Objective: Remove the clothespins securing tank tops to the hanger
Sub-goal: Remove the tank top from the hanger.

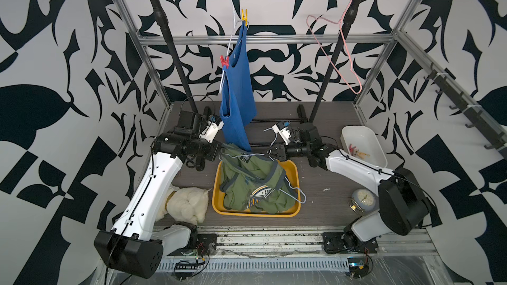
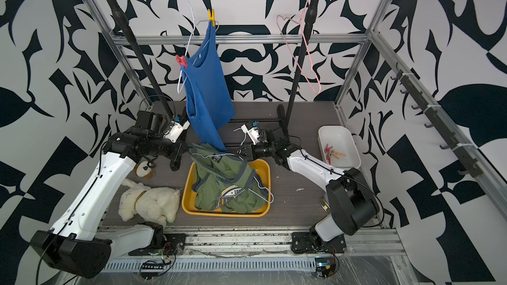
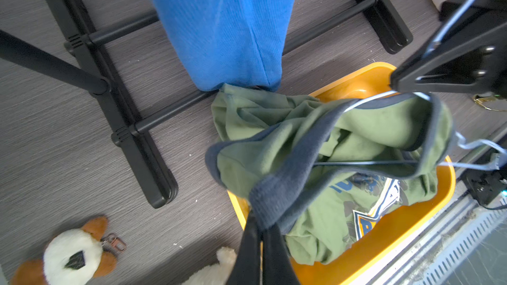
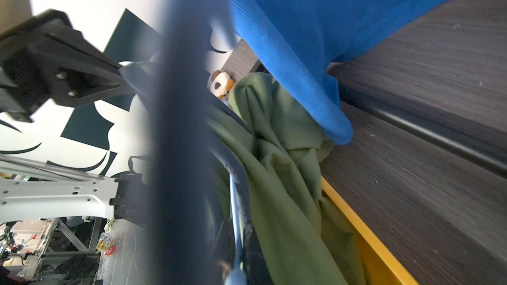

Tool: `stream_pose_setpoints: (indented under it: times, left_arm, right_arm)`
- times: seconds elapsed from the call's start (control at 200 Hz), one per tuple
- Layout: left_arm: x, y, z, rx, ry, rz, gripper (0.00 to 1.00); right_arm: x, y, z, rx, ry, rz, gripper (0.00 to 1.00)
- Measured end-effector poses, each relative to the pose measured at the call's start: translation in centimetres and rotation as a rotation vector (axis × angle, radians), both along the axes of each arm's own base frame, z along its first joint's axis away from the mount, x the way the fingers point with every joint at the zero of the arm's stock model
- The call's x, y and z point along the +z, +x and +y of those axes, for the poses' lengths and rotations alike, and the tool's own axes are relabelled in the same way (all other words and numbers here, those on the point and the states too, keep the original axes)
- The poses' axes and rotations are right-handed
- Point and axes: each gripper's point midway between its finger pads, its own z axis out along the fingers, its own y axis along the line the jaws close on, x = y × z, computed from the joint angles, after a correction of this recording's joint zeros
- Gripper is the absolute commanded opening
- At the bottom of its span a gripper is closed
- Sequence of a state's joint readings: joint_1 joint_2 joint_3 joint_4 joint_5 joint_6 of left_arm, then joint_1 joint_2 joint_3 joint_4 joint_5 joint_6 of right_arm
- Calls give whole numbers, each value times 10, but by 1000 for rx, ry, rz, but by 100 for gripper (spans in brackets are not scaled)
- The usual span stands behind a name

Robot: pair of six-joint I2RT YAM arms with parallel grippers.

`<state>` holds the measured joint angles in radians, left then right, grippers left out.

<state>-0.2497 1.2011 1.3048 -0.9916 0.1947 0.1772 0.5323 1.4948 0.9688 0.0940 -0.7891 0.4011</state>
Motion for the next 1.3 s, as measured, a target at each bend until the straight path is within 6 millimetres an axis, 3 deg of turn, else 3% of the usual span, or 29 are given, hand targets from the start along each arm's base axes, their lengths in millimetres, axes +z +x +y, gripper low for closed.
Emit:
stream_pose_setpoints:
  times: [0.375,0.6,0.75,0.99,1.155,1.3]
  left_arm:
    - [-6,13,23,106,55,-1,2]
    - [-7,21,32,156,66,-4,2]
    - [-7,19,26,138,32,7,7]
    - [-10,2,7,44,-58,53,17]
    - [-3,-20,3,-31,-67,44,32]
    - [-5,-44,3,-119,-45,90,34]
  right_arm:
    - [85,-25,-12,43,71,-209,0]
    - [107,-43,-23,56,69,-278,0]
    - [122,-45,-30,19,86,-340,0]
    - [131,-21,-23,-57,143,-368,0]
    - [113,-3,-12,-67,149,-311,0]
    - [103,4,-6,-57,146,-273,0]
